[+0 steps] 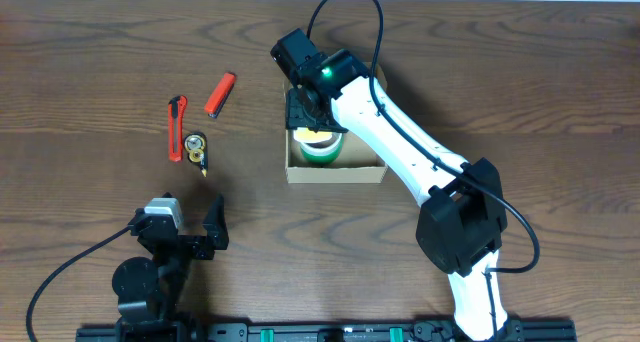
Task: Pack container
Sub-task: 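Carry the yellow notepad into the box and lay it on the tapes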
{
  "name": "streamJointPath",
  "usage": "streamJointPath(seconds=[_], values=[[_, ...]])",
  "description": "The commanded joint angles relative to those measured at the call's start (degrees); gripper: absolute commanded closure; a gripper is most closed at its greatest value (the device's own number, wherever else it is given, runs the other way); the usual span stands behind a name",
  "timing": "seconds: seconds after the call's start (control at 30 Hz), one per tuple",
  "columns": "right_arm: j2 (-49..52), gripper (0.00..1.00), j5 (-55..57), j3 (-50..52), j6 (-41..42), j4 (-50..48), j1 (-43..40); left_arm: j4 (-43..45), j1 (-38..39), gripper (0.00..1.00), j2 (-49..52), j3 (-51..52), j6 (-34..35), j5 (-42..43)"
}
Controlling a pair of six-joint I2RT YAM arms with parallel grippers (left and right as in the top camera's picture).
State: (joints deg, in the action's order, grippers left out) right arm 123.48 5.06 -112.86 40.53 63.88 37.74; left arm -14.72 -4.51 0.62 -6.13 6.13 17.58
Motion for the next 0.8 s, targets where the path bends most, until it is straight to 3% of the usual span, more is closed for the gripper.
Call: streamJointPath(seconds=[0.0,0.3,0.77], values=[[0.4,0.32,1.6,1.8,1.9,-0.4,0.3,-0.2,-0.3,0.05,-0.3,1.4,-0.6,-0.6],[0.4,0.32,2.1,3.9,2.3,-1.7,-0.2,-0.2,-0.3,0.05,-0.3,1.4,-0.6,-0.6],[0.4,0.14,2.5,3.9,2.3,-2.4,-0.3,-0.2,-0.3,0.05,-0.3,1.4,-0.6,-0.6]])
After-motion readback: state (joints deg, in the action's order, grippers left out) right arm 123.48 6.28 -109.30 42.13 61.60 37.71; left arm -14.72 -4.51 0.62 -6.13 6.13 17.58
